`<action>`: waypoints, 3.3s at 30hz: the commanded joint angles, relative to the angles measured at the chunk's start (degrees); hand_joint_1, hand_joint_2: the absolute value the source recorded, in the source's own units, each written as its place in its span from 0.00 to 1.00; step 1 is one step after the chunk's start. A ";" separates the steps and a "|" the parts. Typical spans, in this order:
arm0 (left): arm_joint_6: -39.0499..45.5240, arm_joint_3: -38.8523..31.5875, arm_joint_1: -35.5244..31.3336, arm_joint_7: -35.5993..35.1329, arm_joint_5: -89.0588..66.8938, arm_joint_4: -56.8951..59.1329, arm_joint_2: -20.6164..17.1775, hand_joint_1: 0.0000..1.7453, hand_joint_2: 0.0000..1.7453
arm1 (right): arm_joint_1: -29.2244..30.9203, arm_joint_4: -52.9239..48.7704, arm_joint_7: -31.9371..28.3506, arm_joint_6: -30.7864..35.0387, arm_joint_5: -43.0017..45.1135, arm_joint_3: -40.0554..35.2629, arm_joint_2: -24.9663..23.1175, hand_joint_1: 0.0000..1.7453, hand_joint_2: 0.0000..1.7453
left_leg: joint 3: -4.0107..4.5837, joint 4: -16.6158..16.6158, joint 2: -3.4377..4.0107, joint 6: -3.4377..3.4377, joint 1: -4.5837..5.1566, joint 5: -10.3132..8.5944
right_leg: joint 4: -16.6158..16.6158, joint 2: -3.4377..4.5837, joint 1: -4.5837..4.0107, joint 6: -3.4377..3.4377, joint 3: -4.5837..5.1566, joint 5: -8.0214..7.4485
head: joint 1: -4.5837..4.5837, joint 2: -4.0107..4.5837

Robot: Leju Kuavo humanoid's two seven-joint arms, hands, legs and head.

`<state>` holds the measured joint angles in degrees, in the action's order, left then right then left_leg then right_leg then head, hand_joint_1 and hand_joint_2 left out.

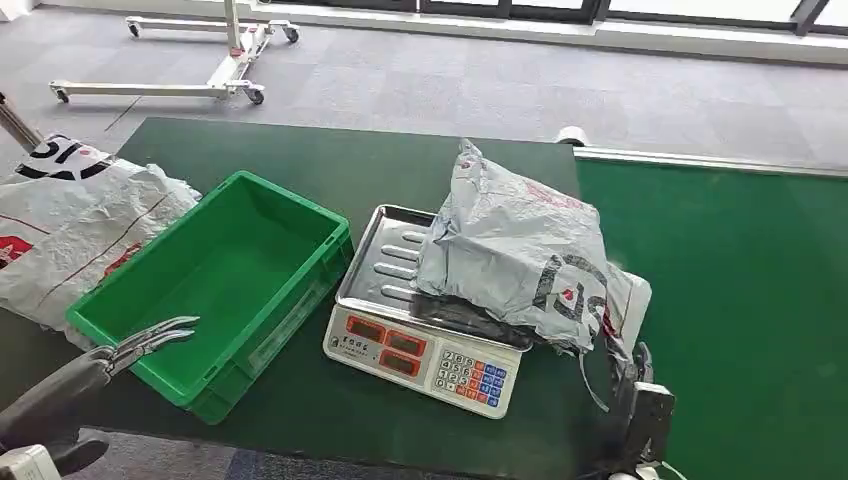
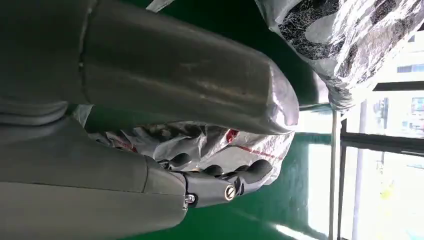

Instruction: Moved the parcel from conveyor to table for the left to box.

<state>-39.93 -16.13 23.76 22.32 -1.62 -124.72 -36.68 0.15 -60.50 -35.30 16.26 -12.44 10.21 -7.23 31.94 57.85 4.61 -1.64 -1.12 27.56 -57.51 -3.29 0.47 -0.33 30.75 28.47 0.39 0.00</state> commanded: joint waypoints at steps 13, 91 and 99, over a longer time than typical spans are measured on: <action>-0.20 -0.85 -1.10 -0.11 -0.25 1.84 2.67 0.00 0.00 | 1.29 4.27 0.43 -0.04 0.28 1.16 -0.71 0.00 0.00 | 0.13 -0.08 -0.22 0.07 0.03 -0.10 | 0.04 0.21 0.02 0.02 0.15 -0.09 | 0.00 0.00; 54.56 31.19 -27.87 14.43 -28.09 38.36 38.96 0.00 1.00 | -0.39 -30.52 5.96 9.52 -21.71 -27.65 11.90 0.00 1.00 | 0.85 0.03 -1.03 0.73 0.62 -0.69 | 0.08 -0.50 0.50 -0.63 0.99 -0.64 | 0.31 0.00; 54.56 31.19 -27.87 14.43 -28.09 38.36 38.96 0.00 1.00 | -0.39 -30.52 5.96 9.52 -21.71 -27.65 11.90 0.00 1.00 | 0.85 0.03 -1.05 0.72 0.61 -0.69 | 0.08 -0.52 0.49 -0.62 0.98 -0.63 | 0.31 0.00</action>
<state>14.49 13.05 -2.14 36.92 -29.88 -89.44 3.61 -1.99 -94.09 -29.51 25.70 -34.29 -15.78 3.32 32.78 57.95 3.83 -0.94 -0.47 26.94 -57.51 -4.06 0.99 -1.02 31.73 27.91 0.70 0.00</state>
